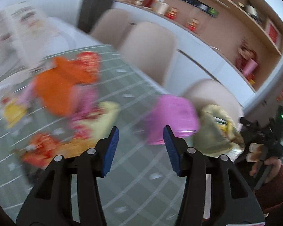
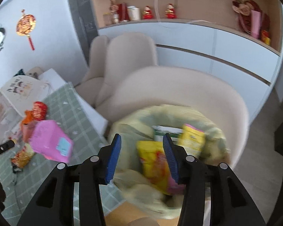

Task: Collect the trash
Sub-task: 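Open the right gripper over the bin to drop the chips bag, then move both tools back over the table toward the remaining trash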

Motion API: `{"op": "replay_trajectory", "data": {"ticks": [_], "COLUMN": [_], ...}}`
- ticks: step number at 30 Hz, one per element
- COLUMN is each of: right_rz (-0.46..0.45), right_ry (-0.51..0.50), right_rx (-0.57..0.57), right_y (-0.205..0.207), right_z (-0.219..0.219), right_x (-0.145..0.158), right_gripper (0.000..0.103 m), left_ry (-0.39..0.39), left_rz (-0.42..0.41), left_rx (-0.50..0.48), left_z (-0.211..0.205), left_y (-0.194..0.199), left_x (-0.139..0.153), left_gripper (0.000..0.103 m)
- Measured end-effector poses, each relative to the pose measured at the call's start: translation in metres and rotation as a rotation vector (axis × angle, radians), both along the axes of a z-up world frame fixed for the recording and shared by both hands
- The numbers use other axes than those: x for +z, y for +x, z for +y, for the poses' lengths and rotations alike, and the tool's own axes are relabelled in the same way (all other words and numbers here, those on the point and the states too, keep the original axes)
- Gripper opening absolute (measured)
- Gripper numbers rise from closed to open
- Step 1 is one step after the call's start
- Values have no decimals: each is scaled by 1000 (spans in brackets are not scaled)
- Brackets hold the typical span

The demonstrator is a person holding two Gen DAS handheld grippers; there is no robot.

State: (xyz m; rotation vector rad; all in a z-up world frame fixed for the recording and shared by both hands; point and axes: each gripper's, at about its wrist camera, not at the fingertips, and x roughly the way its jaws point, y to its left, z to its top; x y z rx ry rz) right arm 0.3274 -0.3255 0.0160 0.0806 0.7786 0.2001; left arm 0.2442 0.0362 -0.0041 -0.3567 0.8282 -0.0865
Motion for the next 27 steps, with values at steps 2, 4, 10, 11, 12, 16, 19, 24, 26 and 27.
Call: {"op": "replay_trajectory", "data": {"ticks": [2, 4, 10, 11, 12, 16, 19, 24, 26, 27], "right_rz": [-22, -40, -68, -70, -70, -79, -79, -78, -82, -80], "right_ry": [11, 21, 43, 47, 50, 19, 9, 10, -8, -21], "right_rx": [58, 117, 278, 306, 329, 401, 446, 467, 472, 473], "right_y": [0, -1, -6, -7, -9, -17, -21, -15, -11, -8], "right_z": [25, 51, 133, 148, 160, 197, 219, 239, 251, 257], "right_x": [7, 12, 25, 26, 28, 30, 32, 35, 35, 33], "right_gripper": [44, 44, 44, 44, 44, 44, 44, 44, 44, 44], "left_ry": [6, 12, 32, 27, 23, 27, 66, 158, 183, 196], "left_rz": [14, 20, 27, 30, 31, 25, -2, -30, -33, -31], "left_rx": [78, 145, 302, 320, 329, 334, 293, 226, 199, 203], "left_z": [32, 59, 122, 131, 137, 153, 155, 148, 145, 146], "left_y": [-19, -35, -83, -91, -96, -107, -101, -64, -40, -29], "left_x": [-3, -4, 1, 2, 1, 0, 0, -3, -4, -3], "left_gripper": [47, 47, 48, 49, 51, 52, 52, 52, 52, 52]}}
